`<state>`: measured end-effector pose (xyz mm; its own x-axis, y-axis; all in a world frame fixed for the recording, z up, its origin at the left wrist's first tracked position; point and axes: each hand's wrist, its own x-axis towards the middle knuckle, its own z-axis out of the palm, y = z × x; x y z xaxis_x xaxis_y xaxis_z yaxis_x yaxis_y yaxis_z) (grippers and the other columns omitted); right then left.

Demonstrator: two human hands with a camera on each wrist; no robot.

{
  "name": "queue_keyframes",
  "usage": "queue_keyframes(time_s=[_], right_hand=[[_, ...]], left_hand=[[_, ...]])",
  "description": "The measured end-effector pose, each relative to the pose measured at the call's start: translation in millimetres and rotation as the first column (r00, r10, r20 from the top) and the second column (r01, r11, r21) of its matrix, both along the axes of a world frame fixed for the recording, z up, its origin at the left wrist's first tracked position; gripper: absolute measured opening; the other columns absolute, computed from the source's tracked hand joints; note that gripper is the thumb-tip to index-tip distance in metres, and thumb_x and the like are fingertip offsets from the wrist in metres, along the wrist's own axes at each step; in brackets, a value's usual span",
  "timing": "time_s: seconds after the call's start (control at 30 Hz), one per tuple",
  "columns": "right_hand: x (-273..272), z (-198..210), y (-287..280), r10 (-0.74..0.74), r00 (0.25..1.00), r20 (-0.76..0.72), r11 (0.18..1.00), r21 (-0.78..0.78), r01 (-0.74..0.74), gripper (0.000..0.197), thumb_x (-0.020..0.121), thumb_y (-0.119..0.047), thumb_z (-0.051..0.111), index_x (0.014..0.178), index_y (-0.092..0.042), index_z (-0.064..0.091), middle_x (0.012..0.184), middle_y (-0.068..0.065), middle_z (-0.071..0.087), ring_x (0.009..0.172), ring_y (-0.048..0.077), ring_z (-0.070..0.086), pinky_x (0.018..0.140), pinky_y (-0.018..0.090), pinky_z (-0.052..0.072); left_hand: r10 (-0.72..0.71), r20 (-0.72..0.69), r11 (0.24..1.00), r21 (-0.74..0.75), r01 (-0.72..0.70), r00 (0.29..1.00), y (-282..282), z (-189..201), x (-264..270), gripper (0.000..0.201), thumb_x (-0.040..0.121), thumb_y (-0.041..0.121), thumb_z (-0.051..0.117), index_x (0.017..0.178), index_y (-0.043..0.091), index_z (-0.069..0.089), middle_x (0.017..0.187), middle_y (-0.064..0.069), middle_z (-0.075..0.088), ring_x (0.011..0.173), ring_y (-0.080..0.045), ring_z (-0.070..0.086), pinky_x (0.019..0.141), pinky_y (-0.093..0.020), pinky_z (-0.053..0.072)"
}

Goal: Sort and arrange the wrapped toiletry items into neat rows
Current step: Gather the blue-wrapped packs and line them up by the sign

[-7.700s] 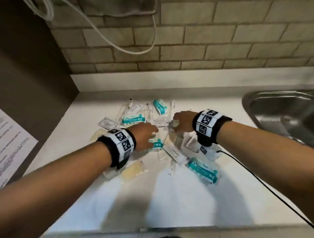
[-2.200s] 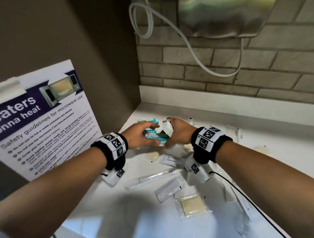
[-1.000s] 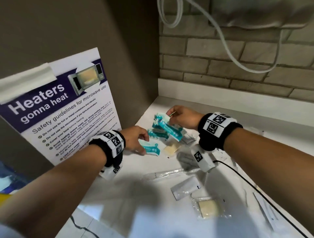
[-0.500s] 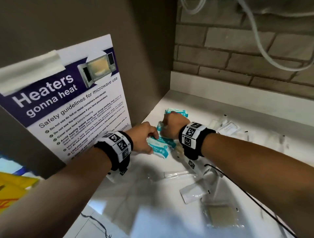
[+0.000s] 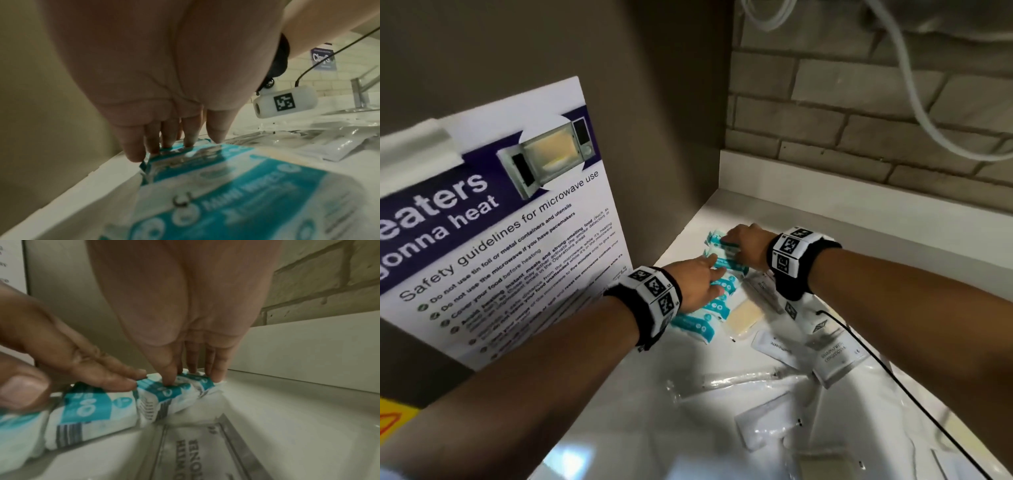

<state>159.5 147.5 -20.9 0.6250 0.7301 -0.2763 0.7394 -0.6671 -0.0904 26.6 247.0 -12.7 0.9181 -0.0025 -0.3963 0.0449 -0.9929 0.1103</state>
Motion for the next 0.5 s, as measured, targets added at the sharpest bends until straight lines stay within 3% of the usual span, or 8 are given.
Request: queue_keyframes(time_s=[0.1, 0.2, 0.5], right_hand=[[5, -5, 4, 0.031, 0.999, 0.007, 0.999, 0.010, -0.031, 0.041, 0.094, -0.023, 0.049, 0.135, -0.018, 0.053, 0.131, 0.012, 0.056, 0.119, 0.033, 0.049, 0.100, 0.036, 0.038], [10, -10, 8, 0.046, 0.999, 0.009, 0.998, 0.049, -0.046, 0.041, 0.095, -0.024, 0.050, 0.135, -0.021, 0.054, 0.130, 0.011, 0.055, 0.120, 0.033, 0.047, 0.102, 0.038, 0.039], [21, -15, 22, 0.016, 1.000, 0.016, 0.981, 0.191, -0.019, 0.037, 0.092, -0.023, 0.059, 0.128, -0.015, 0.062, 0.127, 0.011, 0.059, 0.118, 0.030, 0.054, 0.101, 0.035, 0.046]], left_hand=[[-0.011, 0.003, 0.999, 0.036, 0.011, 1.000, 1, 6, 2, 0.051, 0.105, 0.032, 0.026, 0.154, 0.017, 0.019, 0.163, -0.009, 0.007, 0.149, -0.022, 0.014, 0.117, -0.030, 0.013], [0.002, 0.011, 0.998, 0.058, -0.002, 1.000, 1, 12, 5, 0.049, 0.105, 0.029, 0.027, 0.152, 0.015, 0.027, 0.161, -0.012, 0.016, 0.145, -0.025, 0.025, 0.115, -0.032, 0.020], [0.036, -0.015, 0.994, 0.100, -0.034, 0.999, 14, 16, 13, 0.051, 0.103, 0.036, 0.034, 0.150, 0.018, 0.032, 0.161, -0.008, 0.019, 0.139, -0.026, 0.035, 0.111, -0.033, 0.029]])
